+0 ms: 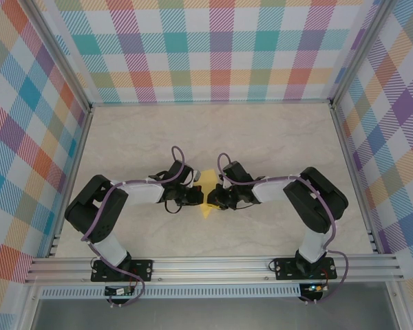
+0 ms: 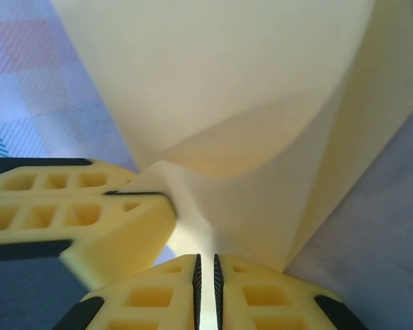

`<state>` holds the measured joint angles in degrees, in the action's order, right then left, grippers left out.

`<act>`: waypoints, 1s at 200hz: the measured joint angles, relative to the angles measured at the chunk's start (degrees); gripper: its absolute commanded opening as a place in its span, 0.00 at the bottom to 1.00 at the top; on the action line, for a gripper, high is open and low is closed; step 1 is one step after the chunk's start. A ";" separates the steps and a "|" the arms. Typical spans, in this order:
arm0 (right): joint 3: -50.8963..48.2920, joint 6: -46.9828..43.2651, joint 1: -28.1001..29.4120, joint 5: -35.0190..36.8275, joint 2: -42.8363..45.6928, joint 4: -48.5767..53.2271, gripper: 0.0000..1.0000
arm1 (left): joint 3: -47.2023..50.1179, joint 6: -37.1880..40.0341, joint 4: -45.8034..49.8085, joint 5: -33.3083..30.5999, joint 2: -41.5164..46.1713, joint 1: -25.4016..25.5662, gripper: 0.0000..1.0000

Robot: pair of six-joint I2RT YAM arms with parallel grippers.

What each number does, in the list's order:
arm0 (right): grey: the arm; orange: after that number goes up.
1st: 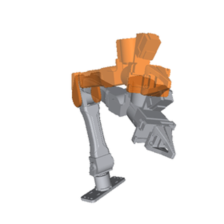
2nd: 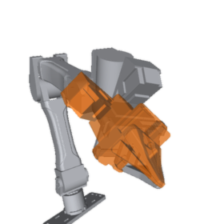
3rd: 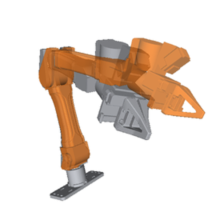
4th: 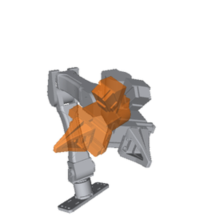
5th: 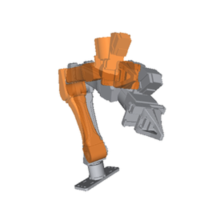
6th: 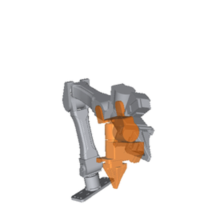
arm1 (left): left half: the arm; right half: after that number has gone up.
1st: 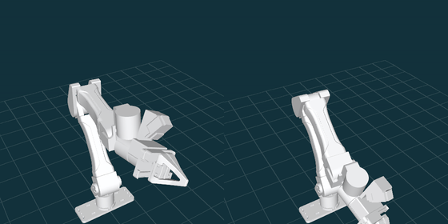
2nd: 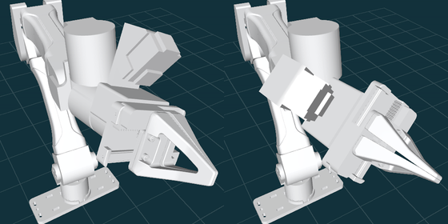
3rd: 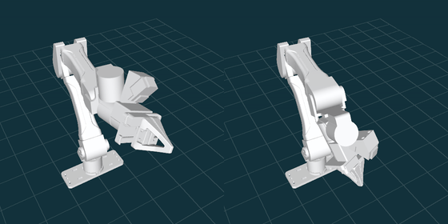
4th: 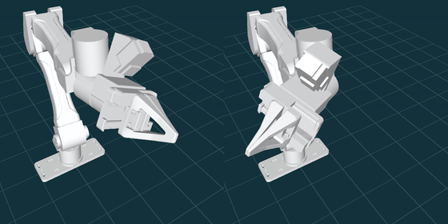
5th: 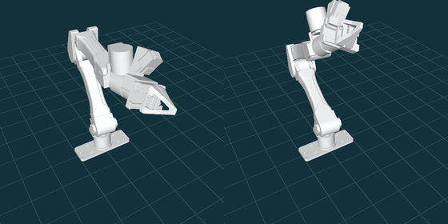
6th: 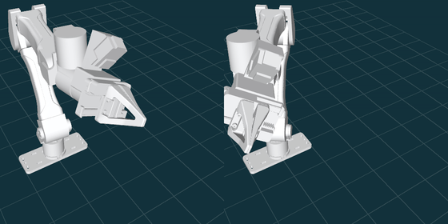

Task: Fold a paper plane with a square sheet of paper (pick it up from the middle)
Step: Third fold the triangle at the center of the table.

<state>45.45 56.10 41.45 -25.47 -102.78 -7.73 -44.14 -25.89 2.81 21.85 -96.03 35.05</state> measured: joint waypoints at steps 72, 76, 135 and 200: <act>0.33 -0.55 -0.66 -0.09 0.81 1.42 0.17 | -0.28 0.28 0.39 -0.02 -0.04 0.00 0.03; 0.33 -0.72 -0.79 -0.11 1.07 1.77 0.17 | -0.33 0.37 0.46 -0.04 -0.04 0.00 0.03; 3.65 -3.08 -4.68 -0.15 2.01 3.52 0.16 | -0.39 0.46 0.66 -0.04 -0.04 0.00 0.03; 5.18 -4.42 -5.11 0.24 -2.73 4.42 0.16 | -0.42 0.66 0.68 -0.07 -0.04 0.00 0.02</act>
<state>50.63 51.68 36.34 -25.23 -105.51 -3.31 -44.56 -25.23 3.49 21.78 -96.07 35.05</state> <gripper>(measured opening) 0.159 0.038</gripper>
